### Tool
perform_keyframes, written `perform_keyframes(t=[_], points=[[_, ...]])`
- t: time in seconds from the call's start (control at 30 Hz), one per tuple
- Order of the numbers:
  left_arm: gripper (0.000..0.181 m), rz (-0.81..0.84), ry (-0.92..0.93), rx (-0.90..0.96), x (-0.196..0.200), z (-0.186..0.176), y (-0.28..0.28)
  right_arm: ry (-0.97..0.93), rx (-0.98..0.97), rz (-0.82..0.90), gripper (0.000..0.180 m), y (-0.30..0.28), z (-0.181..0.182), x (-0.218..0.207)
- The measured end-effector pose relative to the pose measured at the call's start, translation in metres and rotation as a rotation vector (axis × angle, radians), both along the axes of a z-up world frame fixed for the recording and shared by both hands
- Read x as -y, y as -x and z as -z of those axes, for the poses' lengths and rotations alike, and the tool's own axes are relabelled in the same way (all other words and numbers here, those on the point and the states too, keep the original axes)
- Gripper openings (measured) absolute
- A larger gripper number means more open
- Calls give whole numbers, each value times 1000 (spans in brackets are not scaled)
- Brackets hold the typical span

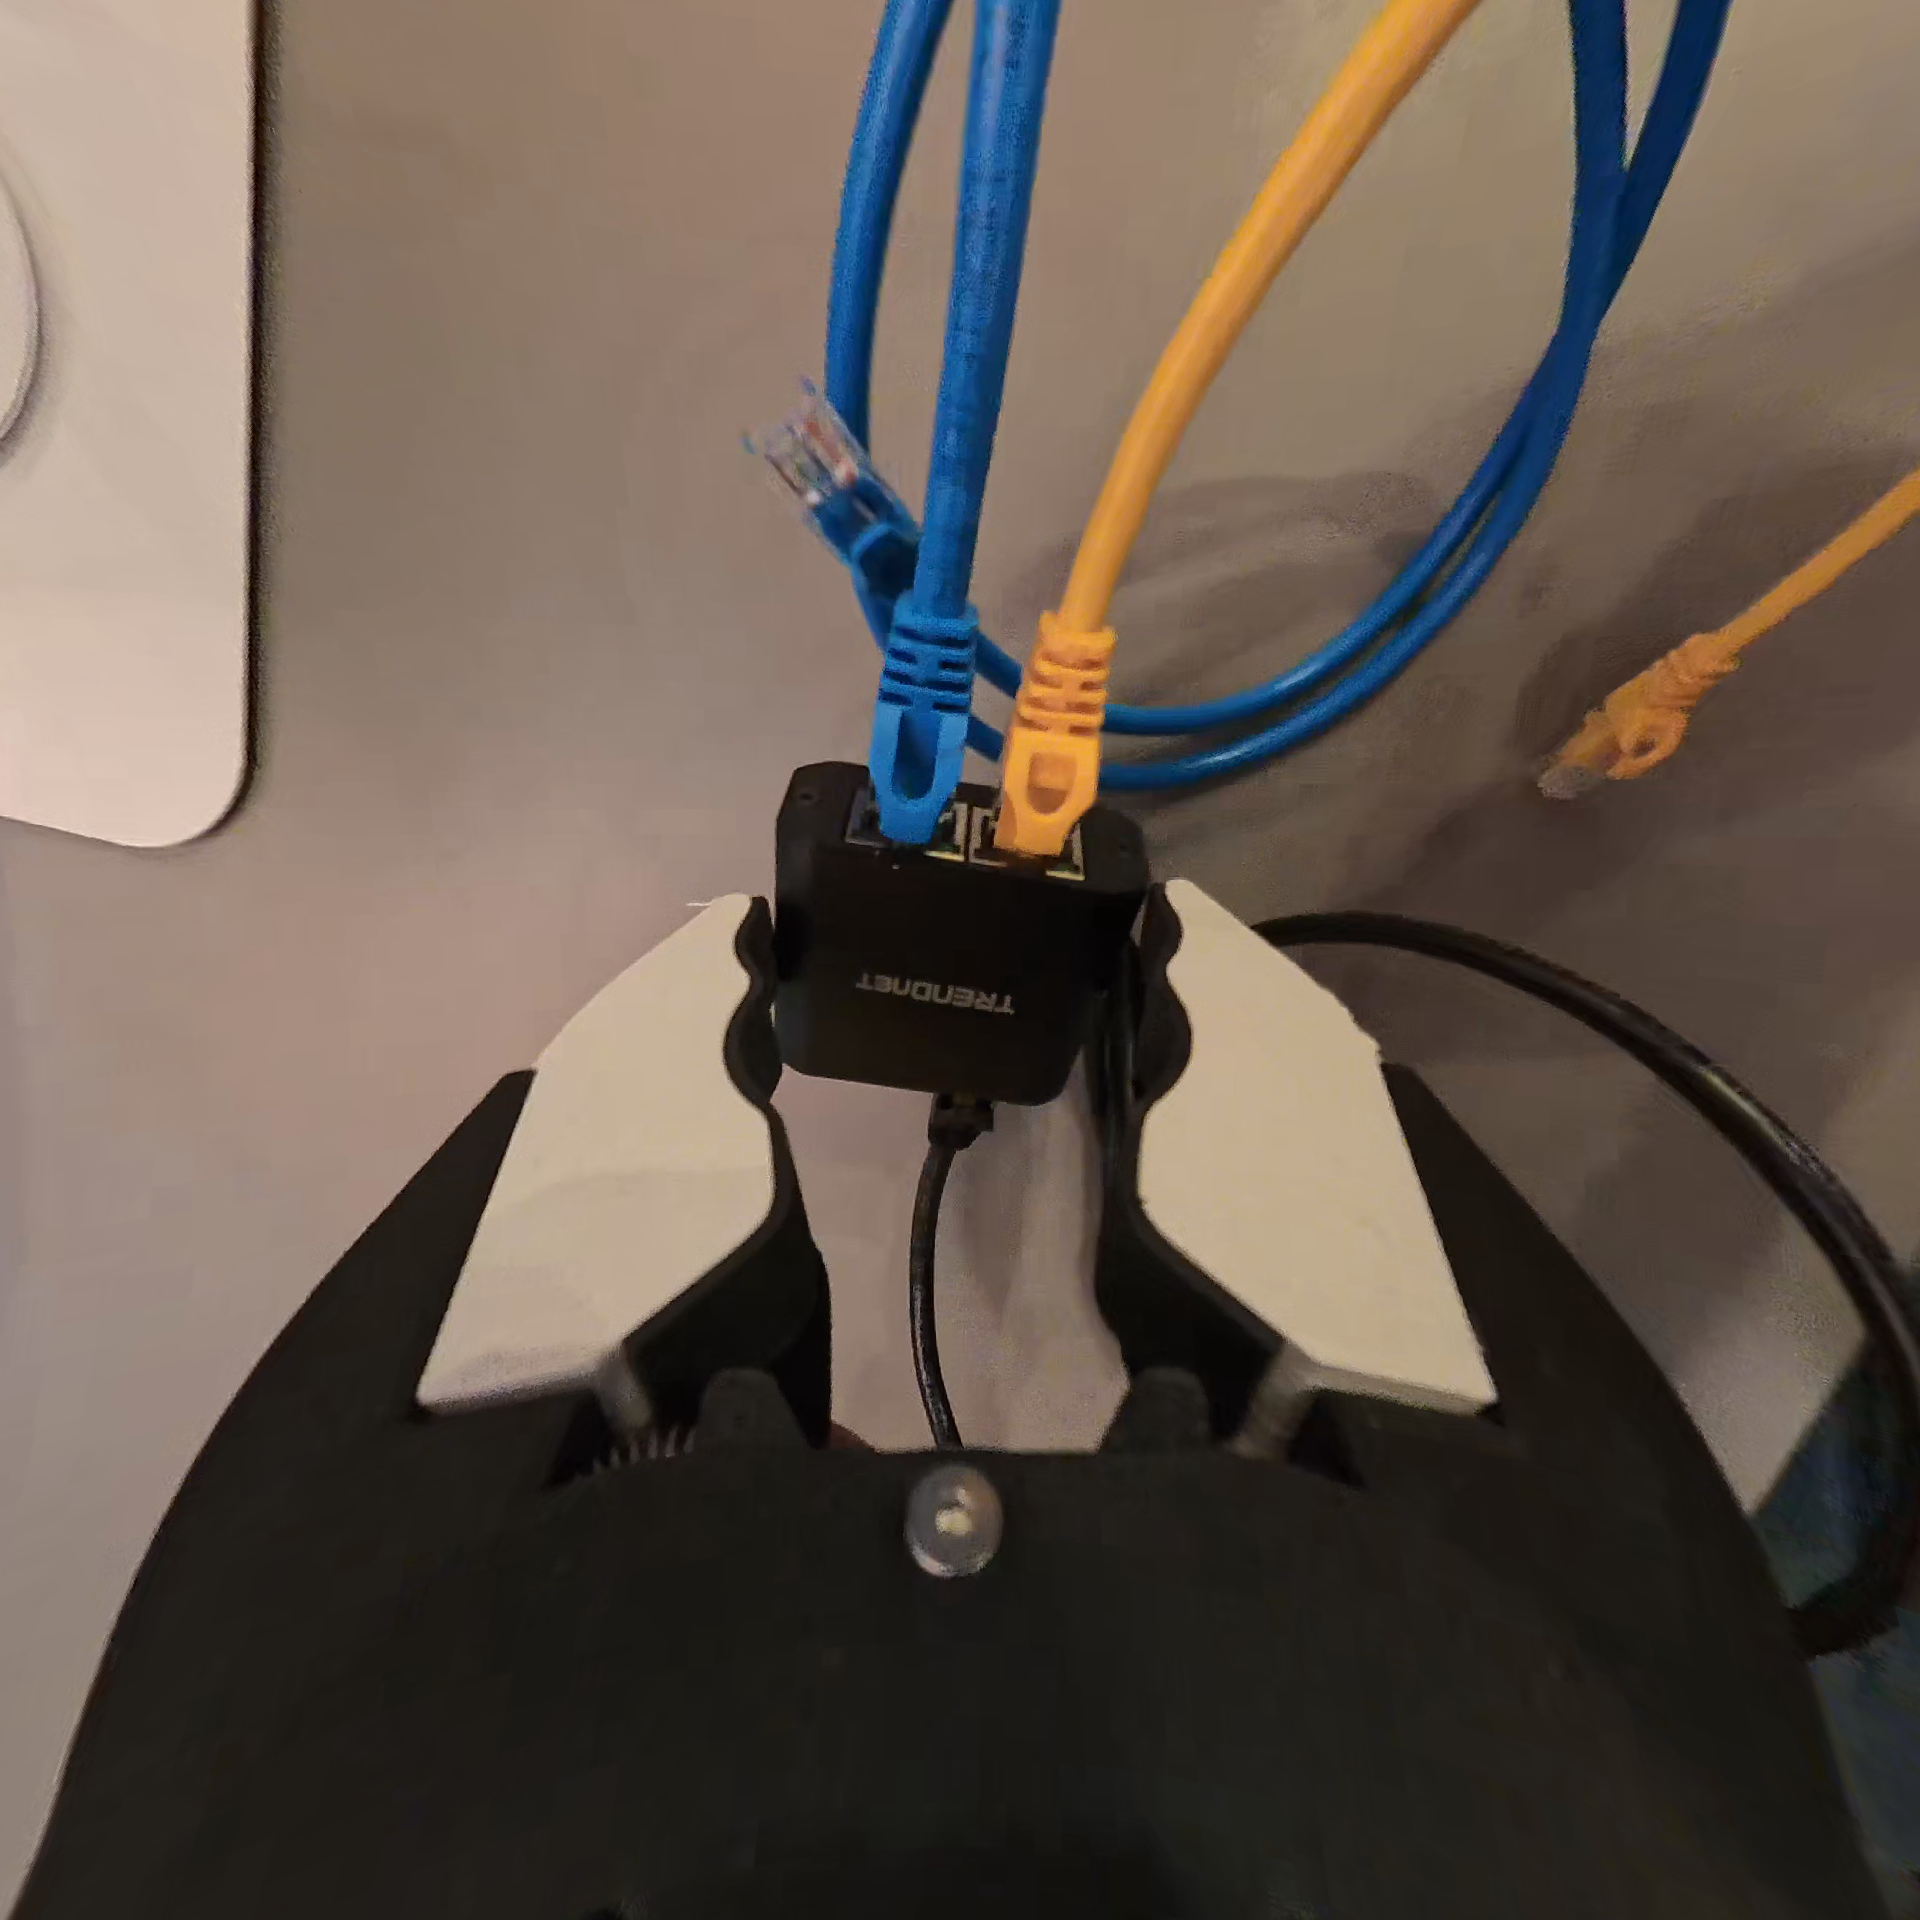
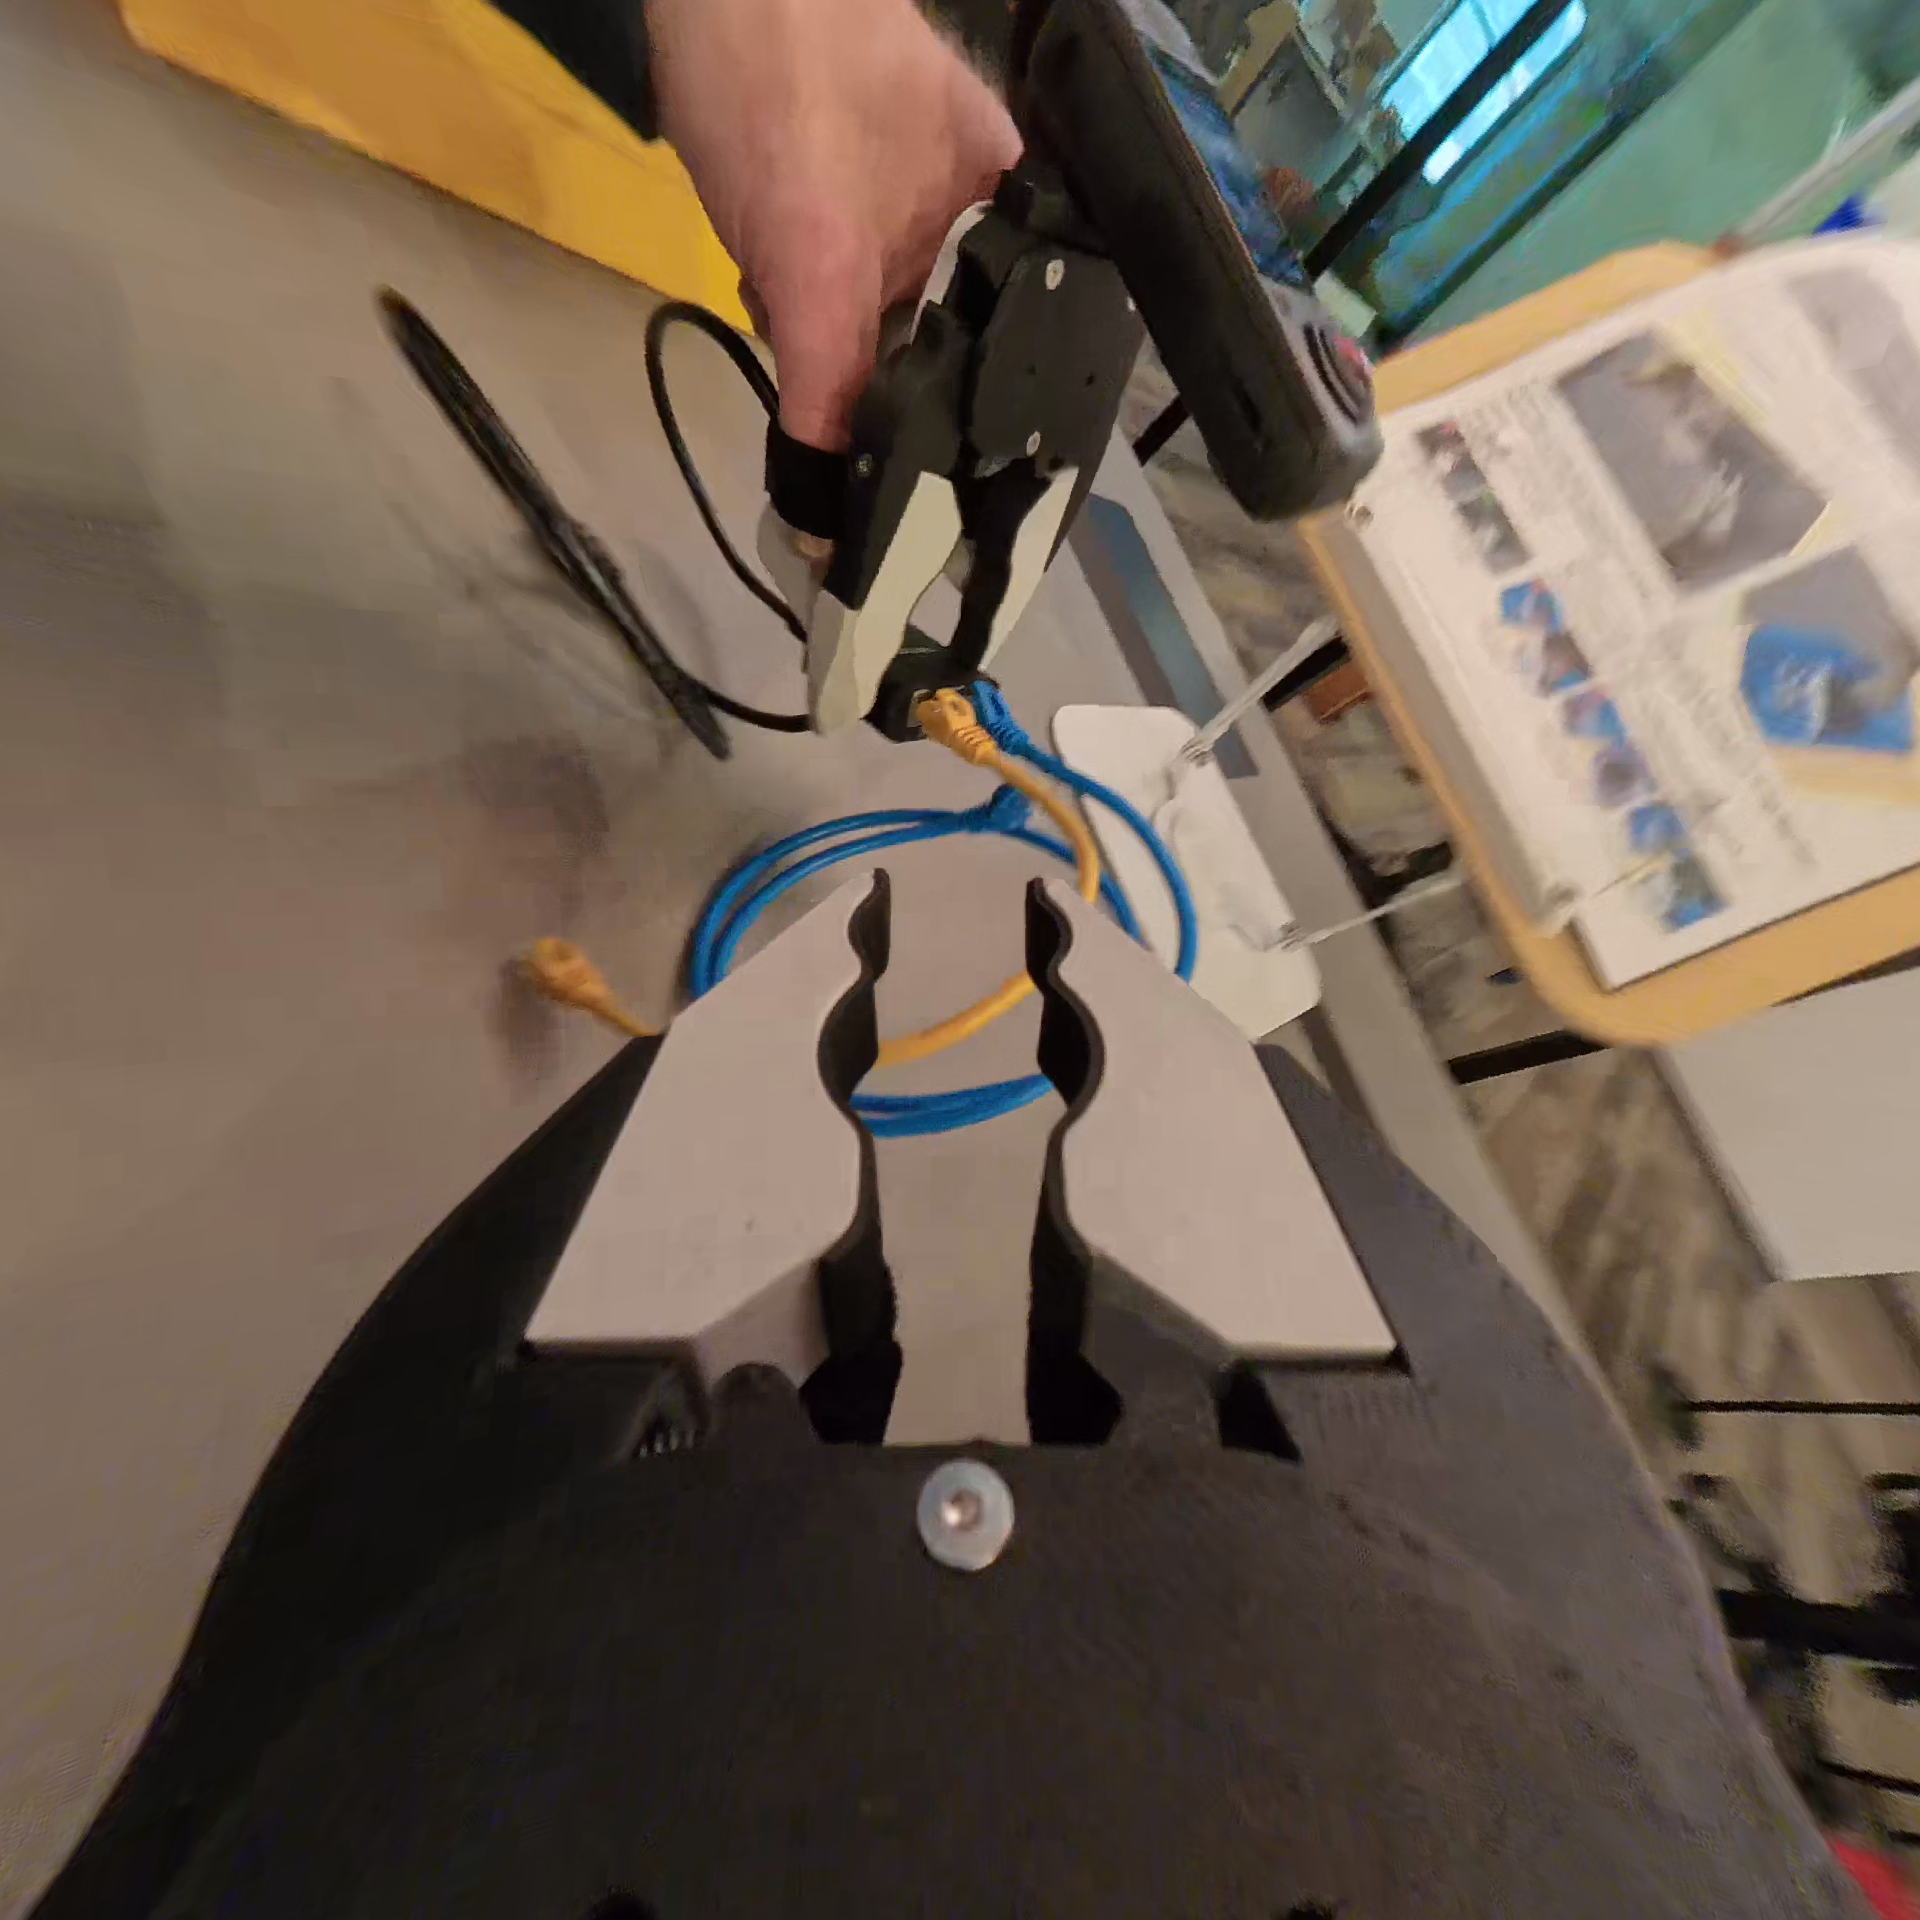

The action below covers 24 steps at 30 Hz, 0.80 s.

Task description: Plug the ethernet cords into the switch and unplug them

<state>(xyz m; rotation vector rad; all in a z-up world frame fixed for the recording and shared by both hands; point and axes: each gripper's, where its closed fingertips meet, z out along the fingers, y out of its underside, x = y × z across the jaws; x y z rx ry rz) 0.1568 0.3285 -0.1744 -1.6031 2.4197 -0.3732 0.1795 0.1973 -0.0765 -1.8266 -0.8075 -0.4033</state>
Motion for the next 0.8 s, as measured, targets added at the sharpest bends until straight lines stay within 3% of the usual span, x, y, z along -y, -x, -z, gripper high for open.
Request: perform_keyframes(t=[0.2, 0.37, 0.47, 0.63, 0.8], points=[[66, 63, 75, -67, 33, -19, 11, 12, 443, -32, 28, 5, 6, -43], [64, 99, 163, -101, 59, -44, 14, 75, 667, -98, 28, 7, 30, -61], [63, 98, 172, -122, 62, -48, 16, 34, 665, -92, 13, 6, 26, -67], [62, 133, 248, -96, 68, -57, 21, -13, 612, -117, 8, 10, 19, -61], [94, 168, 348, -75, 79, -67, 34, -83, 559, -117, 8, 7, 8, -51]])
